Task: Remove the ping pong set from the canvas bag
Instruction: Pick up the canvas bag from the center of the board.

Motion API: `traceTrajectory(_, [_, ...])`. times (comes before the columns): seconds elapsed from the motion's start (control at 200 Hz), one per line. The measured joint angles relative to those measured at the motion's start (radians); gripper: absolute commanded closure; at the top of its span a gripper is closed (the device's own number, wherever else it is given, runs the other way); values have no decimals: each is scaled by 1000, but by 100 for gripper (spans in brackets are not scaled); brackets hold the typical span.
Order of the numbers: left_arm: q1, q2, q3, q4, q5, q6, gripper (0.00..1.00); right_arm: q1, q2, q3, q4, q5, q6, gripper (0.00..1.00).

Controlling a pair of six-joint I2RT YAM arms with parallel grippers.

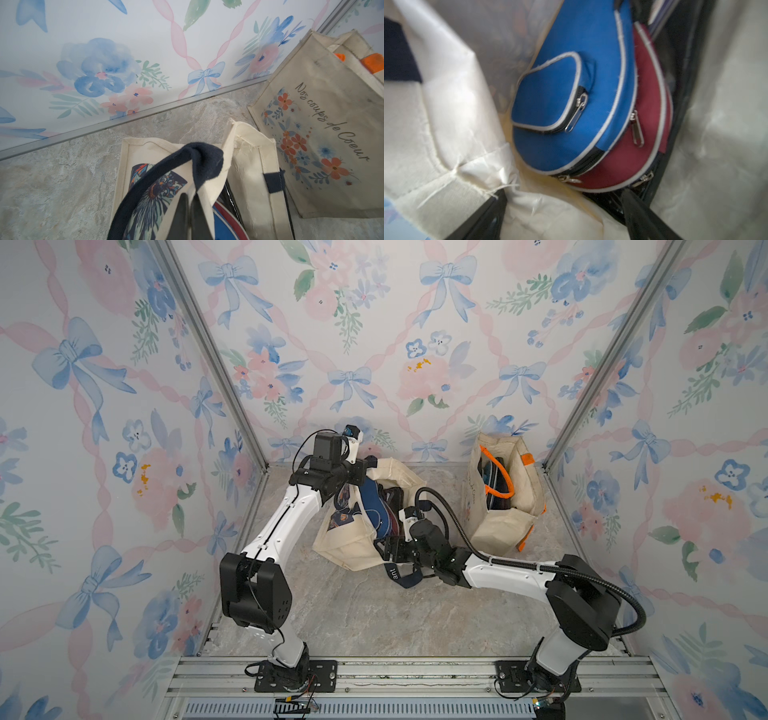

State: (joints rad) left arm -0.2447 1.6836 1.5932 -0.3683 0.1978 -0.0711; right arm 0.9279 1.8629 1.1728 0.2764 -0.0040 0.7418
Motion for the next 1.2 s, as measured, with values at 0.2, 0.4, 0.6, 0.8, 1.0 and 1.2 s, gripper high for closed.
traceTrajectory(0.2, [-3, 0, 0, 2, -35, 0, 100, 23, 0, -17, 20, -30, -3, 15])
traceTrajectory(0.4, [-36, 0, -15, 20, -75, 0, 100, -6, -23, -48, 39, -37, 10, 16])
traceTrajectory(0.6, [-92, -49, -137, 96, -119, -6, 100, -56, 8, -49, 135, -78, 94, 19])
traceTrajectory(0.8, [-110, -132, -239, 137, -159, -27, 100, -90, 103, -39, 215, -127, 193, 20])
traceTrajectory(1.0, [-126, -148, -262, 148, -187, -39, 100, -95, 178, -15, 278, -170, 259, 24])
traceTrajectory(1.2, [-135, -148, -283, 174, -203, -45, 100, -95, 199, 19, 303, -184, 272, 25])
